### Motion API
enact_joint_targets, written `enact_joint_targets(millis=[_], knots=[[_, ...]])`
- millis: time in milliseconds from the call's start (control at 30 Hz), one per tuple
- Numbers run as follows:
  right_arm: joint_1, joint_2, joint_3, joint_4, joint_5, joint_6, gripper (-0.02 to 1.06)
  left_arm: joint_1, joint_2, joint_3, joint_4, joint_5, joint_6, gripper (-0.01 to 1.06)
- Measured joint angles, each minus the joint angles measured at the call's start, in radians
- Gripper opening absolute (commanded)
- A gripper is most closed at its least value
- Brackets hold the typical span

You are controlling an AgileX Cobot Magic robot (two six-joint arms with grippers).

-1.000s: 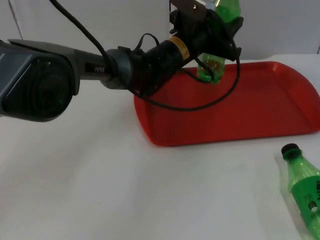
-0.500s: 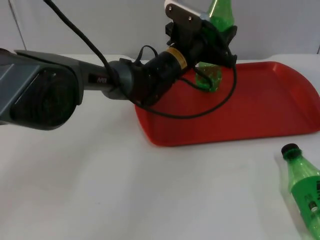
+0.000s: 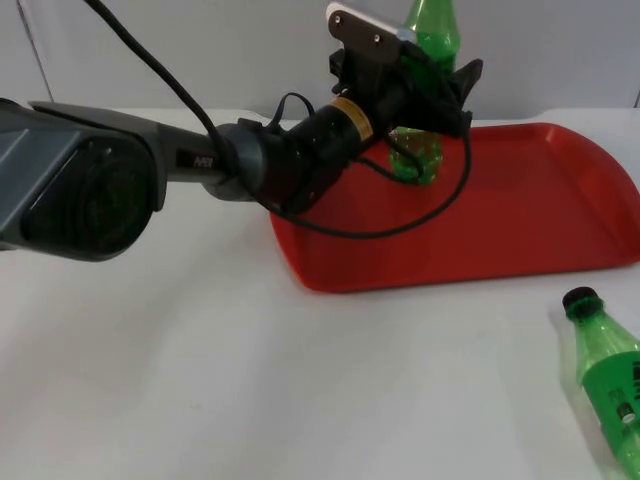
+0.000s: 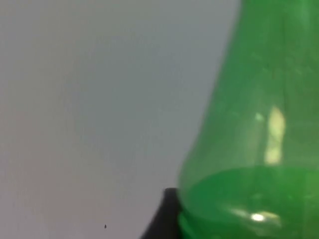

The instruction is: Place the bottle upright on the tray.

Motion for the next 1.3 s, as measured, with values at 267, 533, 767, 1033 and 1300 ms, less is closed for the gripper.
enact_joint_targets(millis=[267,533,767,1033,1300], knots=[[0.0,0.0,0.0,0.0,0.0,0.0,1.04,0.0,0.002,0.0,0.003,0.008,0.0,0.84],[0.0,0.0,0.0,0.0,0.0,0.0,1.04,0.0,0.002,0.0,0.003,0.01,0.0,1.02],[0.0,0.0,0.0,0.0,0.0,0.0,1.04,0.0,0.002,0.0,0.004,0.013,0.0,1.05],[0.0,0.0,0.0,0.0,0.0,0.0,1.04,0.004,0.002,0.0,0.019,0.085,-0.021,1.05],[0.0,0.0,0.0,0.0,0.0,0.0,1.04,0.013,-0.032,0.0,0.072,0.195,-0.057,1.05]])
